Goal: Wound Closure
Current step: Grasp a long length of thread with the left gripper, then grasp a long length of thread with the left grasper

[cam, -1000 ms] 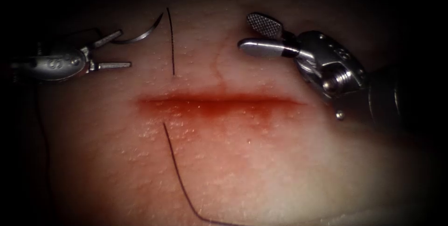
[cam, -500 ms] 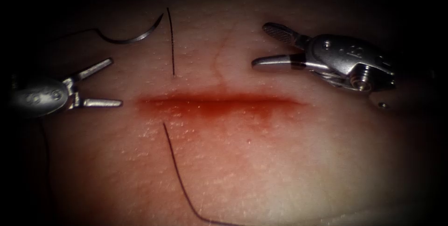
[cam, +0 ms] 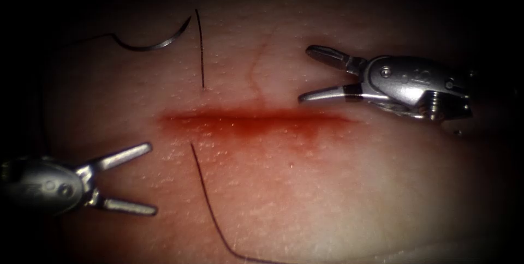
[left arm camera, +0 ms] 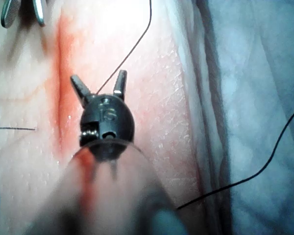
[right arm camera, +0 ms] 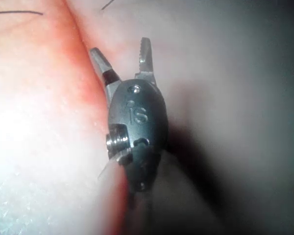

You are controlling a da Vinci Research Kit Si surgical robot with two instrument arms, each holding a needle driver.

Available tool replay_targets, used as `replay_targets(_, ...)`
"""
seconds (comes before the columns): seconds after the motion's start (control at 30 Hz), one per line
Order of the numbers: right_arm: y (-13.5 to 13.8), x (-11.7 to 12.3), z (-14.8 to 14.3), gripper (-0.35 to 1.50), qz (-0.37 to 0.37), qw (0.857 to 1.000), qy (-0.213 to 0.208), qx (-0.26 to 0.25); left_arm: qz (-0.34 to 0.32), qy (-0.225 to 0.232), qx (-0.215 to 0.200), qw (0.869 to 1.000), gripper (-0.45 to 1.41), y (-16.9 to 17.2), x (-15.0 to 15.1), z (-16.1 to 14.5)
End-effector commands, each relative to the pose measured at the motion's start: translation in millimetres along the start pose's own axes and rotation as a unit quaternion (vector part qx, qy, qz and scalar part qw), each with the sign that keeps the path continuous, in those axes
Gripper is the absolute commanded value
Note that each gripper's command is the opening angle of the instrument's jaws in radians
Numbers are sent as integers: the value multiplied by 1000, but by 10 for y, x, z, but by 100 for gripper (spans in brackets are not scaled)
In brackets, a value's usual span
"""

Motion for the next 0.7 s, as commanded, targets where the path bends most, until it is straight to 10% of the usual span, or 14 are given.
replay_targets(0.03, 0, -4, 8, 120, 0, 1000, 1, 0, 6, -11, 5, 1000, 41, 6, 4, 6)
replay_targets(0.4, 0, -4, 9, 118, 0, 1000, 1, 0, 66, -102, 20, 992, 47, 73, 81, 31)
replay_targets(0.7, -2, -4, 9, 118, 0, 1000, 1, 0, 110, -162, 41, 980, 44, 91, 83, 60)
